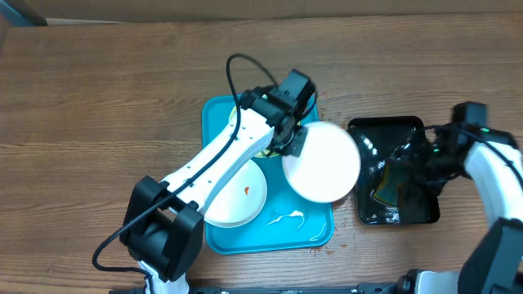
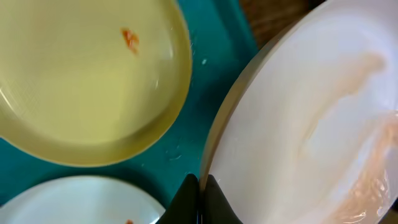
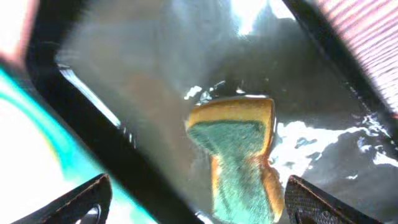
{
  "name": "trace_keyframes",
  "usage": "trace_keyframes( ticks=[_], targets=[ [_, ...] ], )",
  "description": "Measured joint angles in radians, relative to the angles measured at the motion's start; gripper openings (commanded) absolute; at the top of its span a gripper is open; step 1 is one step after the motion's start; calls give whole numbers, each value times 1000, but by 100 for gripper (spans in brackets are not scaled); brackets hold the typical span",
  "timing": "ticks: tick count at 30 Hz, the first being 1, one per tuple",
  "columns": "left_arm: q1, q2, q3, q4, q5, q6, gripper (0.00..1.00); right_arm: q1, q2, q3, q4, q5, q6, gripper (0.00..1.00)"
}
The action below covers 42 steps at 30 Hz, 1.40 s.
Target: Clean dirty plates on tray and stack at the side
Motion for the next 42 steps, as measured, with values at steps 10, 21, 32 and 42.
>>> trace_keyframes(
  ticks=[10, 21, 32, 42],
  targets=[
    [-127, 0, 126, 179, -193, -14, 4, -51, -37, 10, -80, -44, -51, 91],
    [-295, 23, 127, 461, -629, 80, 4, -51, -37, 10, -108, -10, -64, 91],
    [-369, 106, 127, 501, -814, 232, 4, -146, -37, 23, -150, 41, -70, 94],
    [-403, 106, 127, 654, -900, 397, 4, -470, -37, 79, -159, -171, -69, 96]
  ],
)
